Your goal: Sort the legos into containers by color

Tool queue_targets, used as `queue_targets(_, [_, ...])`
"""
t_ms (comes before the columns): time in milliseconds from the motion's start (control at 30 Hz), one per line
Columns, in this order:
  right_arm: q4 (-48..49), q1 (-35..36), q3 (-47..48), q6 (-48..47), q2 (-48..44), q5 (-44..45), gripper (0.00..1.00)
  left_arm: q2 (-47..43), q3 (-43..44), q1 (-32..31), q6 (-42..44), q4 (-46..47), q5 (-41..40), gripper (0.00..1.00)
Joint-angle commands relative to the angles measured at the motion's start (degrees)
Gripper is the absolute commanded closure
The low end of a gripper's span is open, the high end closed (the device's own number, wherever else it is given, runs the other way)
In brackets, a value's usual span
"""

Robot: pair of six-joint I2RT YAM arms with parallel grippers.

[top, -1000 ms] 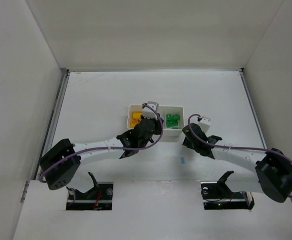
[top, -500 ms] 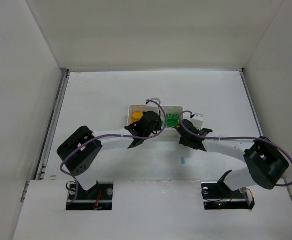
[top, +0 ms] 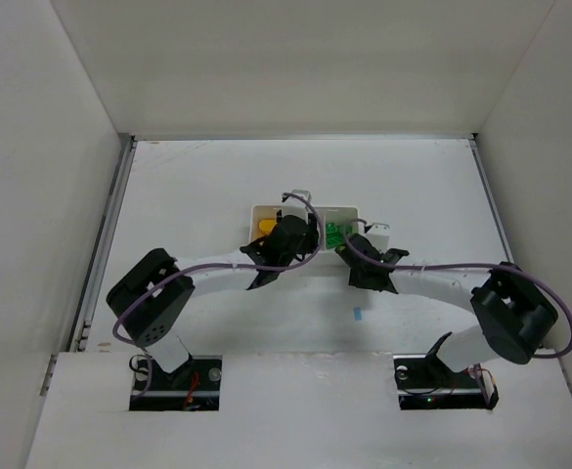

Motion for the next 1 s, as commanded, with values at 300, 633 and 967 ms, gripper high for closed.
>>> queue_targets(300, [-0.1,2.9,1.2,2.1,1.4,-2.3,0.67,-17.3,-8.3,-1.5,-0.7,1.4,-0.9,0.56])
queue_targets(633, [-0.4,6.9,0.9,2.5,-8.5,0.0,0.79,-26.1,-17.5,-7.6,-3.1,-0.7,-4.3,0.58])
queue_targets(967, [13.8,4.1,18.0,-10.0,-1.9,-7.8,0.78,-25.2,-21.9,-19.9,-5.6,-0.3,-13.5,0.61])
